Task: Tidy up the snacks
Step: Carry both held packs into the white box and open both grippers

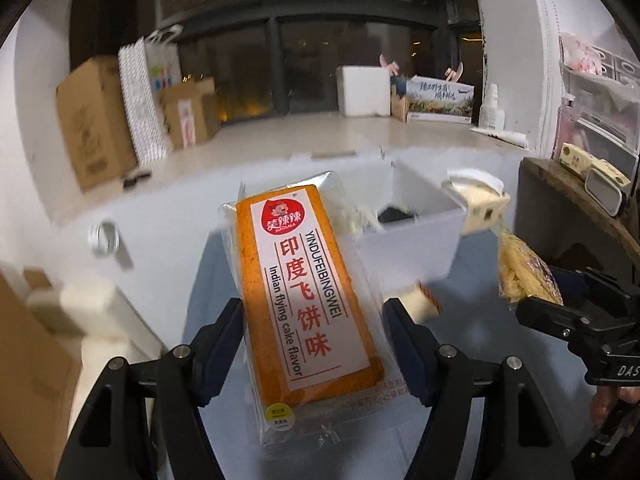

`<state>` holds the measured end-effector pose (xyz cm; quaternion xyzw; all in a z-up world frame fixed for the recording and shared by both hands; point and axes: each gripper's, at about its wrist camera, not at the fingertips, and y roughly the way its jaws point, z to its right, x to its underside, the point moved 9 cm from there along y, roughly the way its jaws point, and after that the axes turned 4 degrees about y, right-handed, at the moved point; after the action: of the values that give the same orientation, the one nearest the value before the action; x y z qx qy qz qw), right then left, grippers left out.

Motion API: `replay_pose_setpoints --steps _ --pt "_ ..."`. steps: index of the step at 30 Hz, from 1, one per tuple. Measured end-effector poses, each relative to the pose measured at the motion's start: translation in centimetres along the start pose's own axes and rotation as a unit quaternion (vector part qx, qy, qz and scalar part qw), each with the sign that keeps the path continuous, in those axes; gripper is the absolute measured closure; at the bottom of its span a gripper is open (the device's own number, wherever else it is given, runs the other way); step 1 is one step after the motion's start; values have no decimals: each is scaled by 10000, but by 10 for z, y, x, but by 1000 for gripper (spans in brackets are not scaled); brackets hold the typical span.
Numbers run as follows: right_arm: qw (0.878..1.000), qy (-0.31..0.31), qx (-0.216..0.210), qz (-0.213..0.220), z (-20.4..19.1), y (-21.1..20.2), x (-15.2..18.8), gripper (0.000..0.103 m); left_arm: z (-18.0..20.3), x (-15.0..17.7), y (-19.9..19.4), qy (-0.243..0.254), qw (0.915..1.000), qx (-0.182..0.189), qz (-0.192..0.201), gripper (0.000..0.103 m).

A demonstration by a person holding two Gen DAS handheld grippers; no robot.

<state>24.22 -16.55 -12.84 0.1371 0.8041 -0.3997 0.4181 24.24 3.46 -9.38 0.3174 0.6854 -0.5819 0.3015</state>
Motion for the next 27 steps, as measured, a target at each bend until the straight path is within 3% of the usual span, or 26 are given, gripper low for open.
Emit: replay_pose_setpoints --steps 6,12,16,19,20,24,27 --pt "9989 452 16 144 19 32 -60 24 -12 -64 48 284 9994 121 147 28" --pt "9969 732 294 -17 48 84 -111 24 -25 -96 115 472 9988 -91 -62 28" --pt "9959 855 269 87 57 111 -141 24 -40 -106 156 420 9984 -312 -215 22" --pt "9951 894 406 96 62 127 -151 17 -48 -107 178 290 9986 -250 -352 0" --pt "9944 979 388 45 64 132 -151 9 -48 -105 180 275 9987 -249 -358 0" --pt "9918 1249 257 6 72 138 -150 0 -48 -97 175 239 9991 -154 -316 0" --pt "9920 1243 201 6 72 137 -143 0 -45 -90 170 288 9990 -130 -304 0"
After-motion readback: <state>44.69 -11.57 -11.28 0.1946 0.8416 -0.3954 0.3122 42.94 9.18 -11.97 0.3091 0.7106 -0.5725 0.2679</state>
